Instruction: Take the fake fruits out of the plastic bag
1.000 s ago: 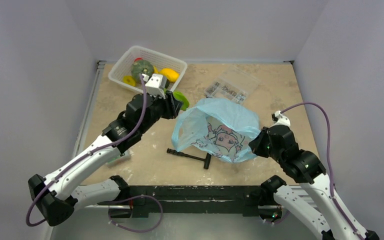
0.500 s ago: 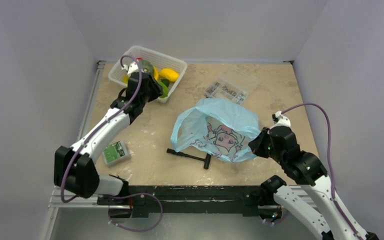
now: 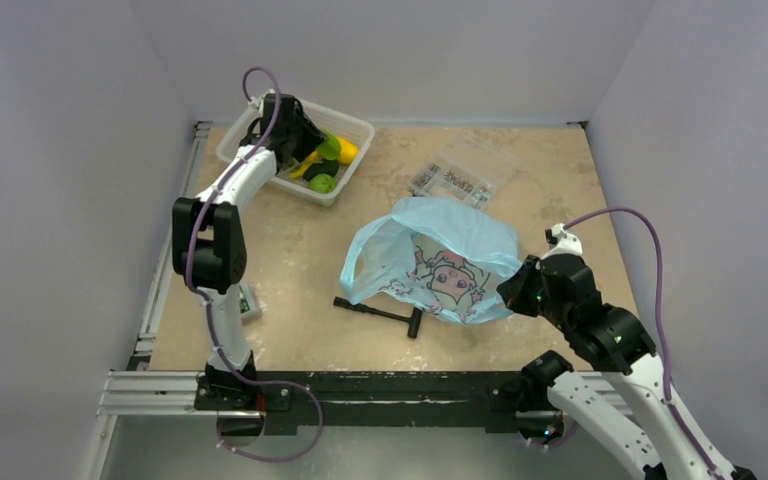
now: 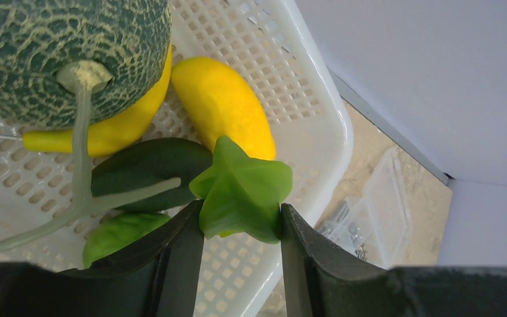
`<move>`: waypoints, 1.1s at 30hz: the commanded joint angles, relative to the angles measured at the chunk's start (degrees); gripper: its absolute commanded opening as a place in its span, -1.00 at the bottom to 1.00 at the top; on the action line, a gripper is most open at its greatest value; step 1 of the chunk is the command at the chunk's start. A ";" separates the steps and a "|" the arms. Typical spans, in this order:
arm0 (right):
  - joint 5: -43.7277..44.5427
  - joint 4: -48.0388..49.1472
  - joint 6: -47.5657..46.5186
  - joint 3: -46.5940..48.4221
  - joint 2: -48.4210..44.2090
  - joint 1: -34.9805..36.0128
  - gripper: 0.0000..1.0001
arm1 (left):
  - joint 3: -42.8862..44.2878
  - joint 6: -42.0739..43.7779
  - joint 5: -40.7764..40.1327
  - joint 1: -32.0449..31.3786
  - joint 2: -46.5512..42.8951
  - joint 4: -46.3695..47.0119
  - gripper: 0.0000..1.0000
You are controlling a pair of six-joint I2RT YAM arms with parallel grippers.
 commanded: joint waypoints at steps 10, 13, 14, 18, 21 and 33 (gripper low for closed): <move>-0.19 2.03 -0.63 -0.08 -0.63 0.06 -1.00 | 11.92 0.69 -4.15 1.26 3.51 -12.73 1.00; -0.05 1.95 -0.59 0.15 -0.33 0.08 -1.00 | 10.10 1.43 -2.75 1.28 -0.31 -12.92 1.00; 0.10 1.90 -0.55 0.35 -0.25 0.08 -1.00 | 9.15 1.49 -1.60 1.19 -1.89 -12.71 1.00; 2.27 1.34 0.24 2.38 1.18 0.08 -1.00 | 2.66 1.77 7.12 0.83 -10.68 -9.35 1.00; 4.94 1.50 0.51 5.16 3.71 0.08 -1.00 | -4.44 4.08 13.07 -0.56 -18.93 -6.45 0.99; 34.98 -13.73 8.23 20.53 14.40 -0.19 -1.00 | -29.08 16.62 18.97 -7.36 -56.73 -11.45 0.93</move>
